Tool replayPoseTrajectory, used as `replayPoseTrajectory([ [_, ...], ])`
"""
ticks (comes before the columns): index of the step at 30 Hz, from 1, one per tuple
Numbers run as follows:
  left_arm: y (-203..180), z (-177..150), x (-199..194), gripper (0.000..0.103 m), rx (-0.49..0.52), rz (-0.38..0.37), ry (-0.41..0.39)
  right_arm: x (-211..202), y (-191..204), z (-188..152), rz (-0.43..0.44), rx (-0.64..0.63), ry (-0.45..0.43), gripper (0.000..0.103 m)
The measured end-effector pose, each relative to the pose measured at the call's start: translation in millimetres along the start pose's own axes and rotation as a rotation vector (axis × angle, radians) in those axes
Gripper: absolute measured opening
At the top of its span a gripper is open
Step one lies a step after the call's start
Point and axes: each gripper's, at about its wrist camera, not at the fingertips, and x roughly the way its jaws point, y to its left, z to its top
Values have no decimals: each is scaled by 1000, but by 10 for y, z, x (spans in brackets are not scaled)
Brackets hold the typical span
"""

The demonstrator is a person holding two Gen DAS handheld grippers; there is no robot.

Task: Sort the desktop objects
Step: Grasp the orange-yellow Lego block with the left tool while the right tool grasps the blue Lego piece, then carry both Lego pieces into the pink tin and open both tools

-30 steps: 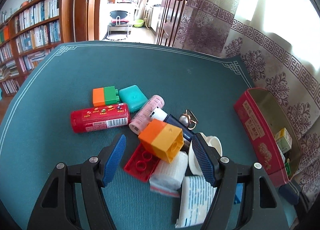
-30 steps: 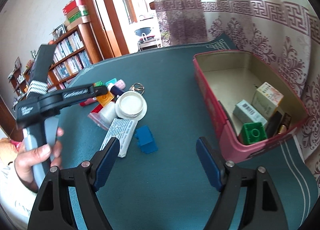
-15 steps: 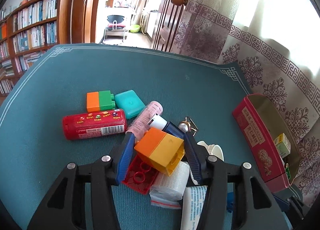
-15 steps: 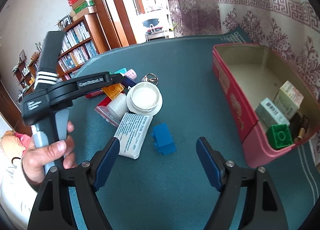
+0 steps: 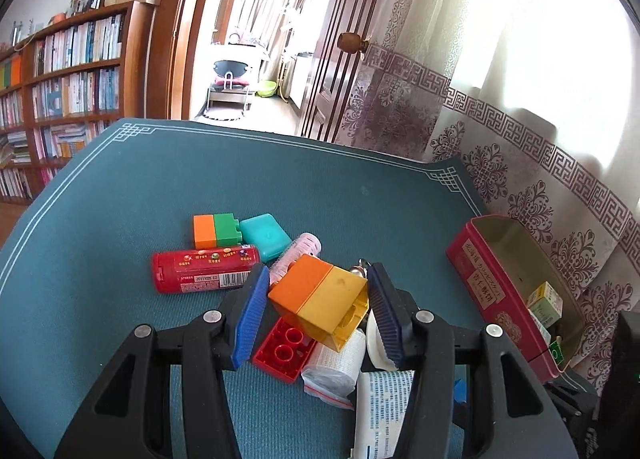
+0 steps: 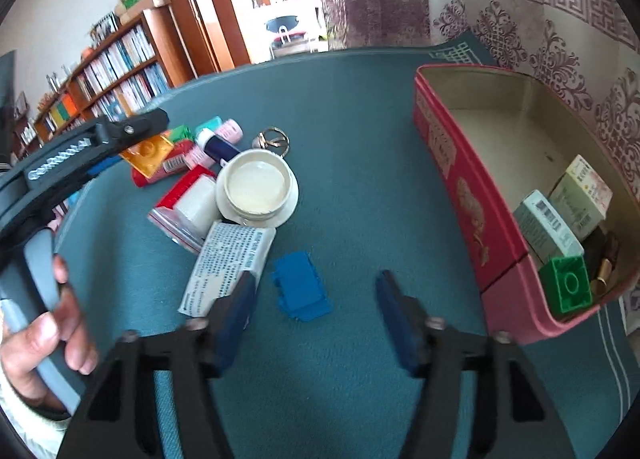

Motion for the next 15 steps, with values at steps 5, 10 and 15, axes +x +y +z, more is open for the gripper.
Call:
replayPoseTrajectory([
  [5,14,-7,-16,54,-7,-13,4,170,9,24,26,-6,63,45],
  [10,2,-25,-9,54,-9,-21,12,193,25,-2,32,-21,73,28],
  [15,-26,-39,-26,54,-1,-23,9,25,11,-17,36,-20,20,27],
])
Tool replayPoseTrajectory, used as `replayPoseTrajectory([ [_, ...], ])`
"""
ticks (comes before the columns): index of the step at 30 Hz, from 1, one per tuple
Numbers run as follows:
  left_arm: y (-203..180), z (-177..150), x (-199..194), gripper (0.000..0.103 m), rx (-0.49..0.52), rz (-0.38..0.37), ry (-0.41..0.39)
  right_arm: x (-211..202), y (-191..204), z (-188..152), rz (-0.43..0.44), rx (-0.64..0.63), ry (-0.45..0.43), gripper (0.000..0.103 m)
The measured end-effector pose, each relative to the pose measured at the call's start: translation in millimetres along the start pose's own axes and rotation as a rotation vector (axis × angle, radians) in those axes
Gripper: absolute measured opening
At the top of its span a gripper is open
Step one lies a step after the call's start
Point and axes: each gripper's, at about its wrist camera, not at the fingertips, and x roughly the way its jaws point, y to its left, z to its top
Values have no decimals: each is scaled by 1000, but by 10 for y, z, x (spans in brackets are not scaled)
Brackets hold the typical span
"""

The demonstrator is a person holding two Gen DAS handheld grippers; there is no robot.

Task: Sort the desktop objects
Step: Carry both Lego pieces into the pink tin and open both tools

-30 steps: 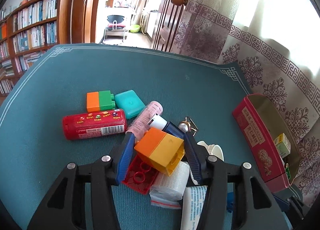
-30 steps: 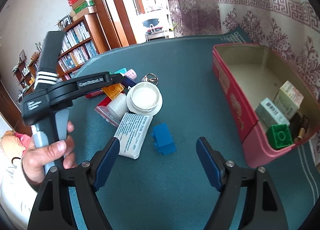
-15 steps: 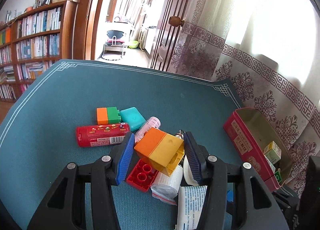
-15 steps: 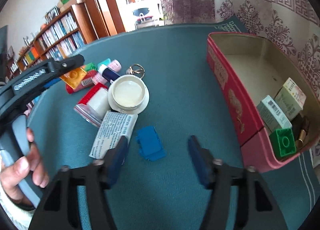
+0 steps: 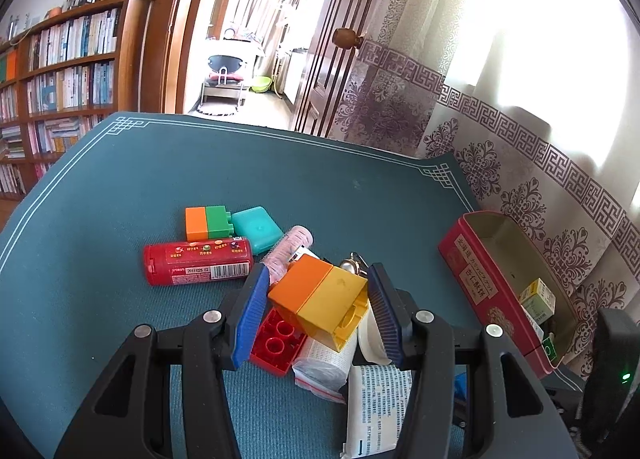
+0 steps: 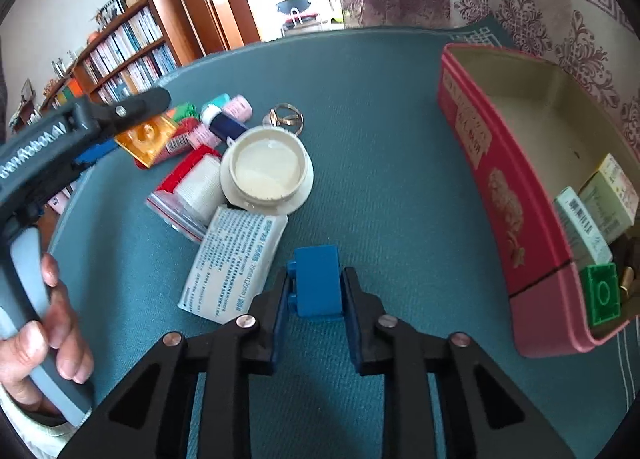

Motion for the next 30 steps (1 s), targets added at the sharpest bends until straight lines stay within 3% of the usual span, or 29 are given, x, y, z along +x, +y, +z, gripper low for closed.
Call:
replayPoseTrajectory([
  [10,-114,-35,-19,54,20,4,2,-455,-116,51,-31,23,-132,27],
  [18,-293,-90,-68,54,55,-3,14,-753,-519,15,-81,112,-199,27],
  [30,-769,-171,-84,54,133,-57,39,-988,-1250,34,-271,200,-290,27],
])
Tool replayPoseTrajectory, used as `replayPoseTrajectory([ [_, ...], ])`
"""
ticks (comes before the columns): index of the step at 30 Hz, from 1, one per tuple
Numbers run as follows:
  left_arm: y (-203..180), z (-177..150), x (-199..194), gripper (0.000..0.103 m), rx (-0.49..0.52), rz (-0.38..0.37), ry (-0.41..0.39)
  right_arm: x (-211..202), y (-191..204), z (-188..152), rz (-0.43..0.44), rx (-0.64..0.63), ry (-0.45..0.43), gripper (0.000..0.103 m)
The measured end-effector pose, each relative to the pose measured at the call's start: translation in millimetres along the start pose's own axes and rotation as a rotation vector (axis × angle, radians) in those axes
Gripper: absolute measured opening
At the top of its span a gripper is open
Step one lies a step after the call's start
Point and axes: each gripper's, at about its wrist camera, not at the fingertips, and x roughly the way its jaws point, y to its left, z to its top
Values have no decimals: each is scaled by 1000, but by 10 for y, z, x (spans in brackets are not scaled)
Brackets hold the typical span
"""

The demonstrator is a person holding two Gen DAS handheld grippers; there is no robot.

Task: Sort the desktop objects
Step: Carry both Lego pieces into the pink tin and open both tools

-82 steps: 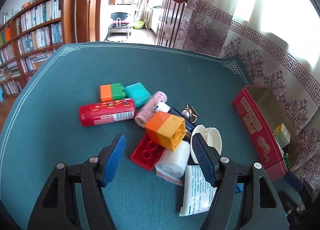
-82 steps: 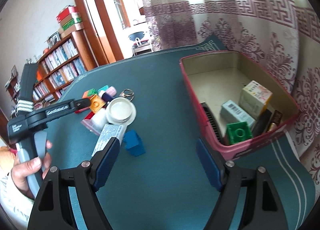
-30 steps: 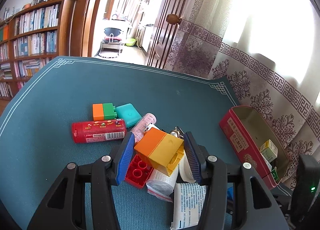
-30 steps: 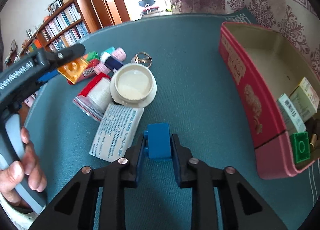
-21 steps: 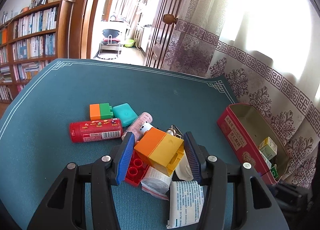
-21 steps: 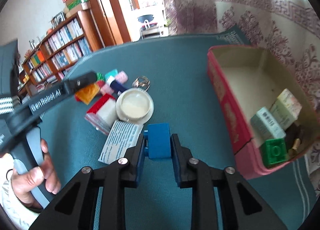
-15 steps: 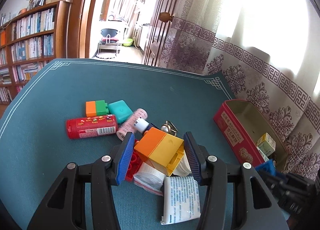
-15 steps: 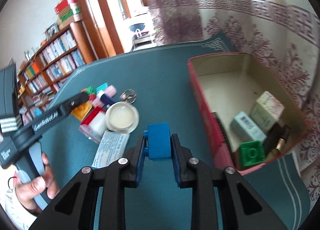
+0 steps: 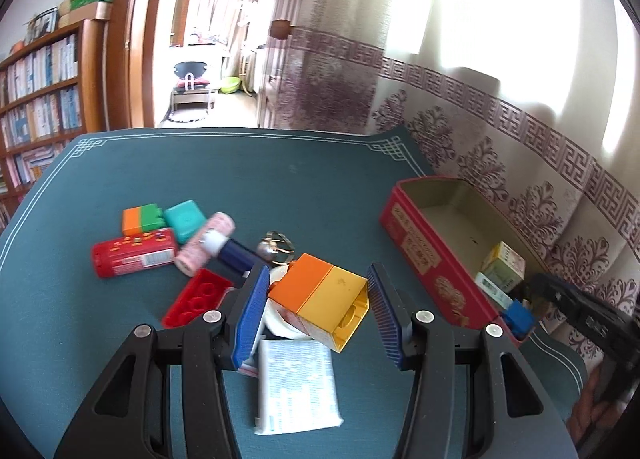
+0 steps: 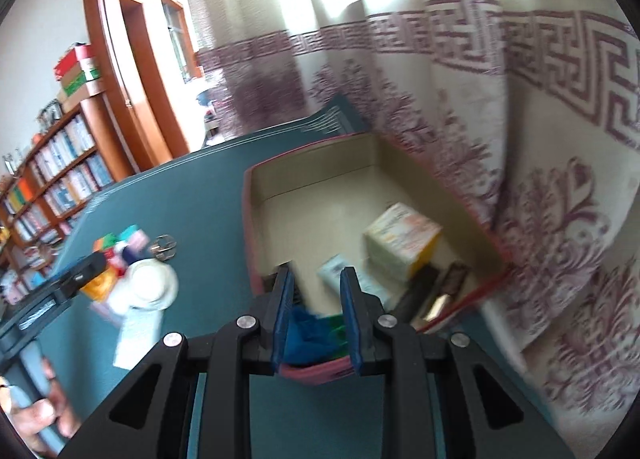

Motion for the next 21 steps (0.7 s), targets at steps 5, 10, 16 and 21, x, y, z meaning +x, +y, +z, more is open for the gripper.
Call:
replayPoseTrajectory([
  [5,-201,4,3,54,39,-13,5,94,-317,24,-13,61,28,27],
  [10,-409,24,50,54,73,-20,17,121,-378,-10,7,44,38,27],
  [16,-738,49,85,54,128,-50,23,316,-359,-46,-8,-54,103,27],
  [21,-975,76,96,54,168,-67,15,428,-150,-39,-38,-250,185,42],
])
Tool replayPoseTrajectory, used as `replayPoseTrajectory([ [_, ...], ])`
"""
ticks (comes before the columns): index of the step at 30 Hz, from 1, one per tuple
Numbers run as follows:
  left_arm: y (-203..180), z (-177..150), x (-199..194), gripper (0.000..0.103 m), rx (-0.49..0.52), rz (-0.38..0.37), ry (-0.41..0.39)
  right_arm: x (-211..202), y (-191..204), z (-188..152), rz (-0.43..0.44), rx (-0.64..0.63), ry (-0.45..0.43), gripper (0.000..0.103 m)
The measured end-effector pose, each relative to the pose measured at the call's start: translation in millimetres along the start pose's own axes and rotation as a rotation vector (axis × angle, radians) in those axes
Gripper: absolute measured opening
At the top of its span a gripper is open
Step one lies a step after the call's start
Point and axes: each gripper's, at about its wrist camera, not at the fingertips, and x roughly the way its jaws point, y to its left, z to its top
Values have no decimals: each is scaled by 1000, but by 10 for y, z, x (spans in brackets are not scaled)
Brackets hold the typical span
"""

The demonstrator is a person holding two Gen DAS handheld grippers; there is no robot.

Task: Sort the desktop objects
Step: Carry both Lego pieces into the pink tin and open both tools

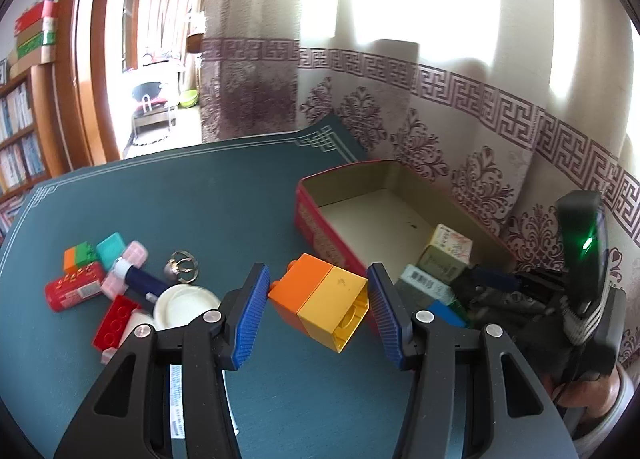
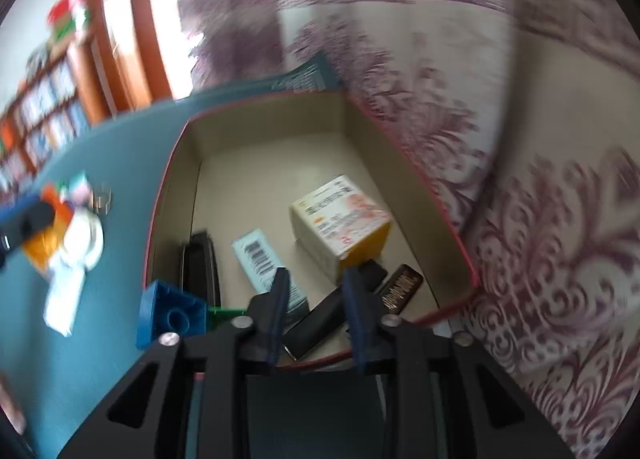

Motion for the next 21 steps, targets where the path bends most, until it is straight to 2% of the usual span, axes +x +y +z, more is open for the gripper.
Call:
replayPoseTrajectory([
  [2,-83,35,26,54,13,-10,-1,-2,92,-3,-46,-46,18,46],
  [11,-258,111,121,54,35,-44,6,-140,46,-124,63,25,105,47],
  [16,-401,177,187,54,57,-98,26,-223,48,-240,95,69,72,48],
  [18,-488,196,213,54,78,-122,35,-262,17,-272,112,99,28,51],
  [19,-529,205,233,56,87,-135,48,-284,11,-287,108,112,8,56],
  [20,-571,213,263,65,95,-149,63,-321,0,-305,96,126,-18,66],
  [21,-599,219,285,69,95,-162,76,-355,-11,-306,93,134,-42,71],
])
